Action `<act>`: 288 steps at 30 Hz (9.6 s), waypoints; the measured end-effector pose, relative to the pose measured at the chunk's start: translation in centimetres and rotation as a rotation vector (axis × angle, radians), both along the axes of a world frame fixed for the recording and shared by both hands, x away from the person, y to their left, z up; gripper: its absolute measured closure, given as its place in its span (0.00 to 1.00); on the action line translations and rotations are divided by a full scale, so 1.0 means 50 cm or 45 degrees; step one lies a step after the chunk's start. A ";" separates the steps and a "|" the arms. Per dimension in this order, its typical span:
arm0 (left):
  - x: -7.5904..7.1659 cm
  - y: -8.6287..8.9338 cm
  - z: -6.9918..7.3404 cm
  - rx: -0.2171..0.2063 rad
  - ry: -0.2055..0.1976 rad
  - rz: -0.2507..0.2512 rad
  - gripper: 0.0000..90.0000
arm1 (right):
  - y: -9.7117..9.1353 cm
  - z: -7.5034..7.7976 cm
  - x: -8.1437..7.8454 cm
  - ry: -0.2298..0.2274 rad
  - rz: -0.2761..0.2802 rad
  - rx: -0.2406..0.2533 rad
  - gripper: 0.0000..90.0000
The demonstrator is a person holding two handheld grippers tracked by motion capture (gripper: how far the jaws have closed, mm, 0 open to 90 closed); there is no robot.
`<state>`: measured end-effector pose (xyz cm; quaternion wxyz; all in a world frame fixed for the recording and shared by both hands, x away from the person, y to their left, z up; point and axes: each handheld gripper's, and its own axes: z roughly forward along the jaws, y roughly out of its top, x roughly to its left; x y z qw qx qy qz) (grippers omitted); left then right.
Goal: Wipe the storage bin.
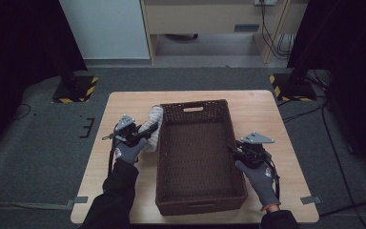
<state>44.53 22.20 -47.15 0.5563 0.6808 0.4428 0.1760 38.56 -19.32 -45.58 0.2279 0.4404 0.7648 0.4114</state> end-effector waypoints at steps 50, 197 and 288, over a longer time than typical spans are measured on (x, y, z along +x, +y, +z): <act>-0.031 0.001 -0.042 0.052 0.130 -0.056 0.70 | 0.011 0.000 0.013 0.007 -0.094 0.010 0.72; -0.205 0.026 -0.044 0.100 0.130 -0.243 0.69 | 0.025 0.005 0.019 0.027 -0.176 -0.004 0.75; -0.328 0.054 0.008 0.022 -0.063 -0.325 0.67 | 0.032 0.003 0.020 0.013 -0.242 -0.042 0.75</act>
